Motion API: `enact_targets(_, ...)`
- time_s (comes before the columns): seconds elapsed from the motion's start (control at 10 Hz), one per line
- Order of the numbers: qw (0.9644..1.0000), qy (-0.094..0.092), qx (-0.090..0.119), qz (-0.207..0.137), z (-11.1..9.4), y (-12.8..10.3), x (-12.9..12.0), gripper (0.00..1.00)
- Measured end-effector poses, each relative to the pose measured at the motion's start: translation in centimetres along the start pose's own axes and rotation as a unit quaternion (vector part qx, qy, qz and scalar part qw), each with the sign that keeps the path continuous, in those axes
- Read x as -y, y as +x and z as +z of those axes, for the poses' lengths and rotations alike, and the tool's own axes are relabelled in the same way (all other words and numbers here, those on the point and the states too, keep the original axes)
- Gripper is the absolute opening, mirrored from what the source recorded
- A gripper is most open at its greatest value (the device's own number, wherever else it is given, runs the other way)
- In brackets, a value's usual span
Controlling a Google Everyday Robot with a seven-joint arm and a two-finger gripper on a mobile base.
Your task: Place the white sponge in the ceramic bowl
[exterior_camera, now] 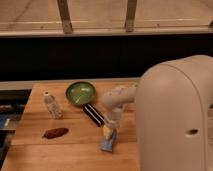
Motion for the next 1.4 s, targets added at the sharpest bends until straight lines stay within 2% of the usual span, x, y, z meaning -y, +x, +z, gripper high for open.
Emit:
enact_targets(0.2,0.9997,0.004,0.023,-0.005,-2.2,-0.3,0.4,0.0)
enact_targets(0.5,0.9988,0.008,0.045,-0.015,-3.4,-1.7,0.1,0.0)
enact_targets(0.7,0.9971,0.013,0.073,-0.019,-6.1,-2.9,0.5,0.0)
enact_targets(0.8,0.9953,0.018,0.092,-0.021,-8.2,-3.8,0.7,0.0)
enact_targets(1.0,0.9921,0.023,0.12,-0.028,-11.0,-6.0,0.9,0.0)
enact_targets(1.4,0.9834,0.016,0.17,-0.062,-15.2,-11.9,1.0,0.0)
